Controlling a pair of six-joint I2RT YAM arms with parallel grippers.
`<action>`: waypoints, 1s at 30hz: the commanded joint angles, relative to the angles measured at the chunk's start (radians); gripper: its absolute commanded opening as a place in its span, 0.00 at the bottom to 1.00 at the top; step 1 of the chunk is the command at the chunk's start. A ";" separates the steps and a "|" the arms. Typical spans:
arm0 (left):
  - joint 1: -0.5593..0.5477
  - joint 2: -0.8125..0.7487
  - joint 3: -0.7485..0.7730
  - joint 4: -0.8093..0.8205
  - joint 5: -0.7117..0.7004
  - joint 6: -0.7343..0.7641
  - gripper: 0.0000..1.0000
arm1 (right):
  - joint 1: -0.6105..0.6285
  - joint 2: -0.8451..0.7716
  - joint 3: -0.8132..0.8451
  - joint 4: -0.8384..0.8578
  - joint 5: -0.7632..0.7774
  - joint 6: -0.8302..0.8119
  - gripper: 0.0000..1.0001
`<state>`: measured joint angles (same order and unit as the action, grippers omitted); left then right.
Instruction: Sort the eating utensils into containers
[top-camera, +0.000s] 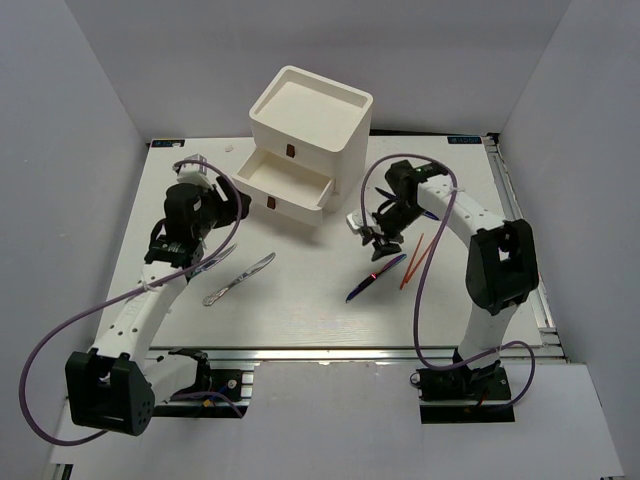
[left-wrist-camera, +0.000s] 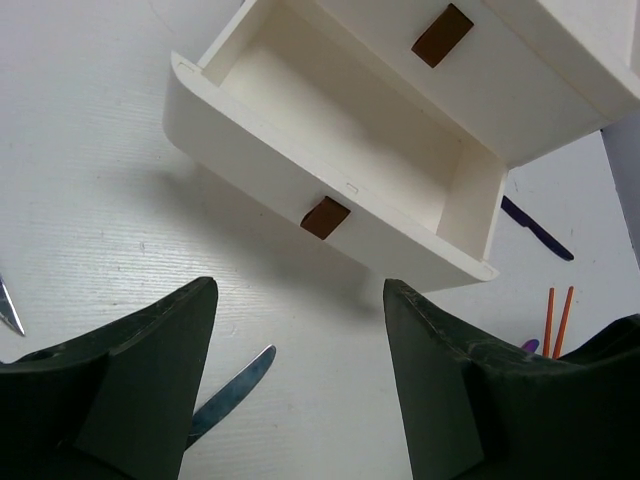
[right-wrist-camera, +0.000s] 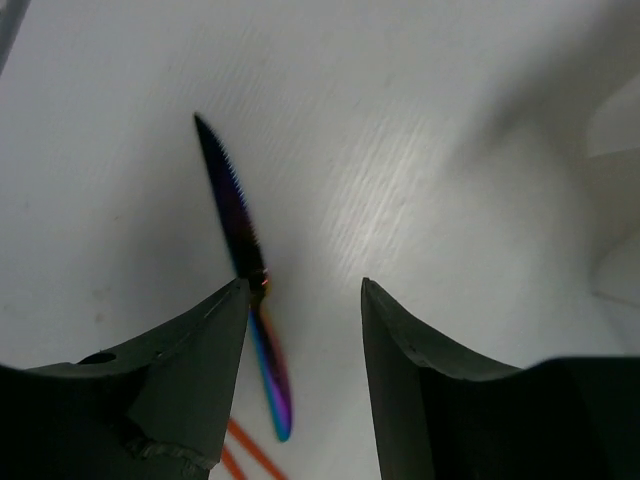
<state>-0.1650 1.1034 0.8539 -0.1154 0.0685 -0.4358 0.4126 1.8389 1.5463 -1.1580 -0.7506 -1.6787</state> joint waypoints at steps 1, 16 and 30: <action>0.012 -0.050 -0.019 -0.016 -0.019 -0.012 0.78 | -0.005 -0.044 -0.073 0.020 0.174 -0.036 0.56; 0.028 -0.082 -0.056 -0.032 -0.029 -0.034 0.78 | 0.028 0.043 -0.195 0.147 0.370 -0.032 0.55; 0.041 -0.066 -0.062 -0.021 -0.022 -0.041 0.78 | 0.077 0.028 -0.314 0.236 0.419 0.033 0.50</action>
<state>-0.1326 1.0454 0.7929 -0.1493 0.0444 -0.4725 0.4770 1.8790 1.2625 -0.9504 -0.3573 -1.6718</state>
